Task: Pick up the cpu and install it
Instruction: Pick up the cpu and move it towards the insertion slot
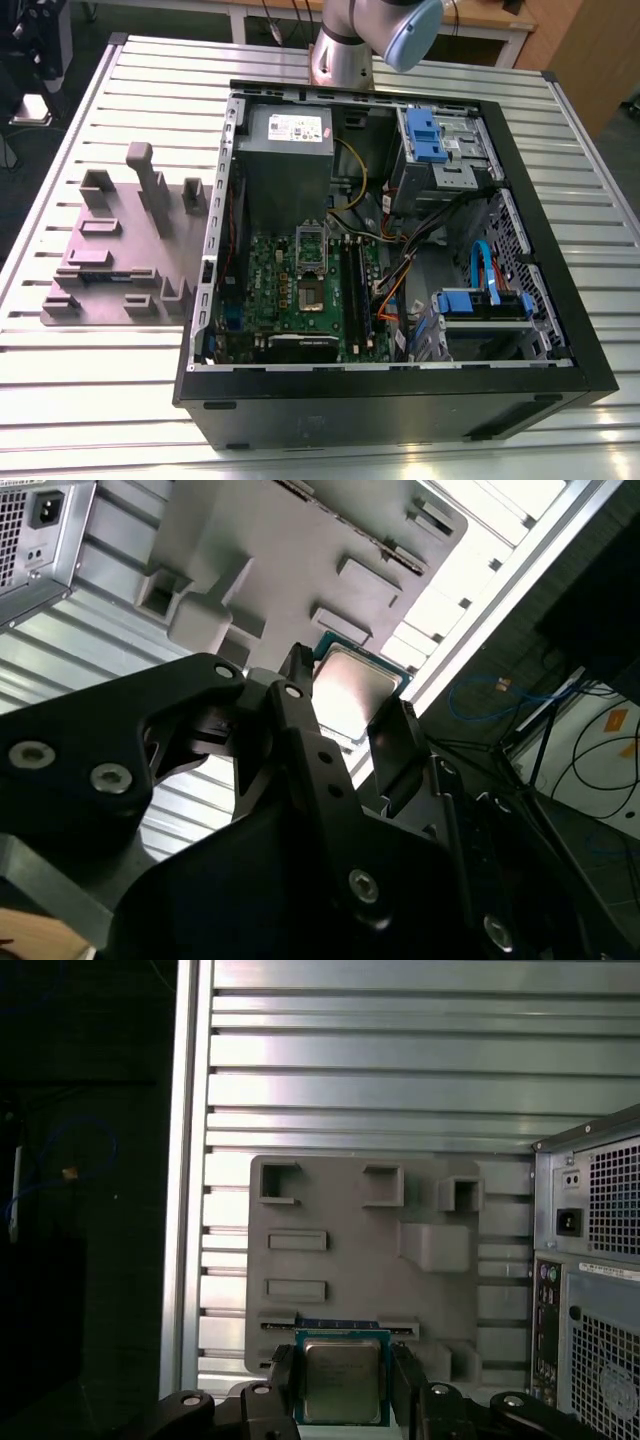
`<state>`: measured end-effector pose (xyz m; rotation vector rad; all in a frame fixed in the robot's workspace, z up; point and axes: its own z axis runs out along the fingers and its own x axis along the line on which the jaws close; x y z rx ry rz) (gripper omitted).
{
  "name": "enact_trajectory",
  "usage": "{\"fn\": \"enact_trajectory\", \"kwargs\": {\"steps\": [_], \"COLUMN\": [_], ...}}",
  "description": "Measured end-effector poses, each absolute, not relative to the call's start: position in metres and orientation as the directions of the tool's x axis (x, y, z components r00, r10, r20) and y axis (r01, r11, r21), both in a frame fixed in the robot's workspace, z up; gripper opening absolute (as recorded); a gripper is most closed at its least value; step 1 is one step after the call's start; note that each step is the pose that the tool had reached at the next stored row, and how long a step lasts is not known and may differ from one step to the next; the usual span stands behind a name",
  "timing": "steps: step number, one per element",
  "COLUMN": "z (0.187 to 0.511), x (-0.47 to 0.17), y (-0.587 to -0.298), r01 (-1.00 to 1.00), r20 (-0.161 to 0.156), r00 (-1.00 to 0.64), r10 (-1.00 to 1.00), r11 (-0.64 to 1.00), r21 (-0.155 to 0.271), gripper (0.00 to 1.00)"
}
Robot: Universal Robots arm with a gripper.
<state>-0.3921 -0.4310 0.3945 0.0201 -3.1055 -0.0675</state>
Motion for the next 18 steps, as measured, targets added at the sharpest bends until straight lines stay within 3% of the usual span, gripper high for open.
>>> {"fn": "enact_trajectory", "kwargs": {"steps": [18], "z": [0.3945], "x": [-0.3869], "y": [-0.4310], "r01": [-0.012], "r20": [0.035], "r00": [-0.999], "r10": [-0.014], "r11": [0.999], "r21": [0.044], "gripper": [0.47]}}
